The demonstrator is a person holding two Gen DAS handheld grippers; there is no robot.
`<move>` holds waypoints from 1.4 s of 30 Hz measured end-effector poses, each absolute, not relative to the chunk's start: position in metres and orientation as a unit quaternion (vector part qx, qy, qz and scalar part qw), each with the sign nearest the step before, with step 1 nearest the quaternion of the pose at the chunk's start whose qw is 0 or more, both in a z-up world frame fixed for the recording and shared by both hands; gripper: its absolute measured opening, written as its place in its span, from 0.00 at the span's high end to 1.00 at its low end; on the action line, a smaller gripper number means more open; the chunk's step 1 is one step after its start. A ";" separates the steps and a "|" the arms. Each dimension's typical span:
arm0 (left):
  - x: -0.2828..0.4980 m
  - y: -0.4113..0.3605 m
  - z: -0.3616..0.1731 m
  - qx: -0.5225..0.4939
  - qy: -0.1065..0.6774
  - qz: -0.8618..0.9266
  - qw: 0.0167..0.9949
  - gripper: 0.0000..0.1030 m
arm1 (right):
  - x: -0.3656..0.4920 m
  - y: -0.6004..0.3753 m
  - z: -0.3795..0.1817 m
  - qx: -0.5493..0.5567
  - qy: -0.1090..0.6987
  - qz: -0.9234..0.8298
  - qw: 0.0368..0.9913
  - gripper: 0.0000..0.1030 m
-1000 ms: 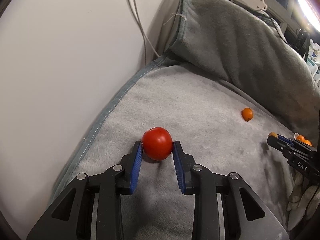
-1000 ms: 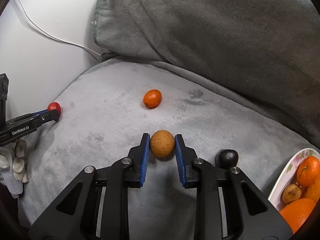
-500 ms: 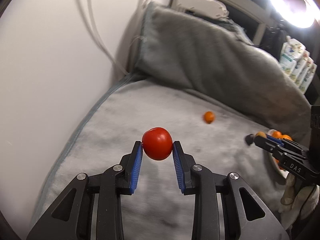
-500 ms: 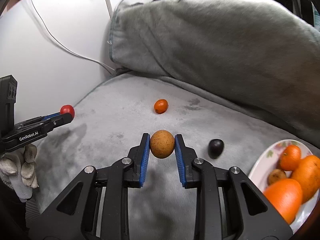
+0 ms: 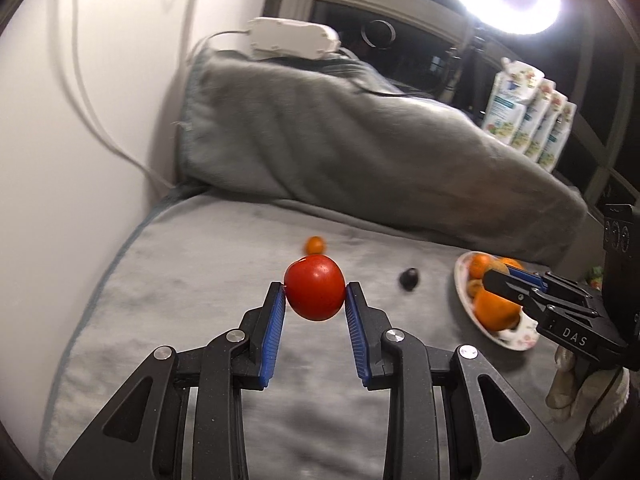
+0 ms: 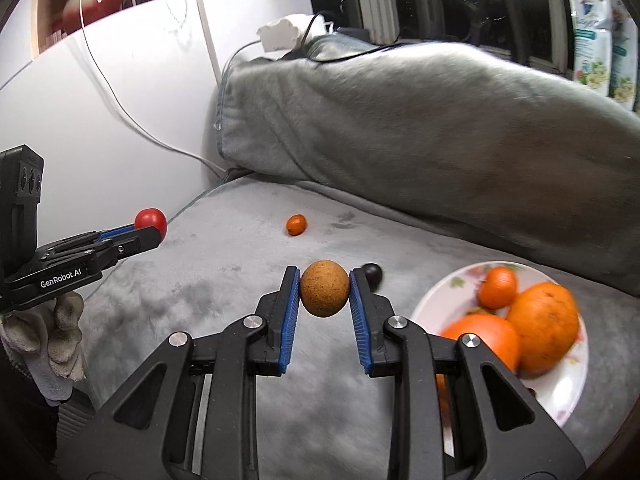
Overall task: Organize fruits
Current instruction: 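Carry the brown fruit in the right gripper while the left carries the tomato over the plate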
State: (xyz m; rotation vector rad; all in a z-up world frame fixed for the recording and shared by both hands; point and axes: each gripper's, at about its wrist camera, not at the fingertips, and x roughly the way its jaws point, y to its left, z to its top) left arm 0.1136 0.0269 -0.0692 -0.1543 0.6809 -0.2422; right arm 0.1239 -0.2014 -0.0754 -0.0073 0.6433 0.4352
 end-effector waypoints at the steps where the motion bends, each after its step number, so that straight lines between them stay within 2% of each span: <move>1: 0.113 0.023 -0.068 -0.074 0.332 -0.123 0.932 0.72 | 0.122 -0.205 -0.075 -0.004 0.312 0.210 0.927 0.75; 16: 0.106 -0.056 -0.059 -0.045 0.325 -0.204 0.922 0.72 | 0.093 -0.272 -0.071 0.014 0.301 0.156 0.941 0.75; 42: 0.105 -0.176 -0.081 0.011 0.357 -0.303 0.883 0.72 | 0.087 -0.368 -0.111 0.052 0.336 0.082 0.937 0.75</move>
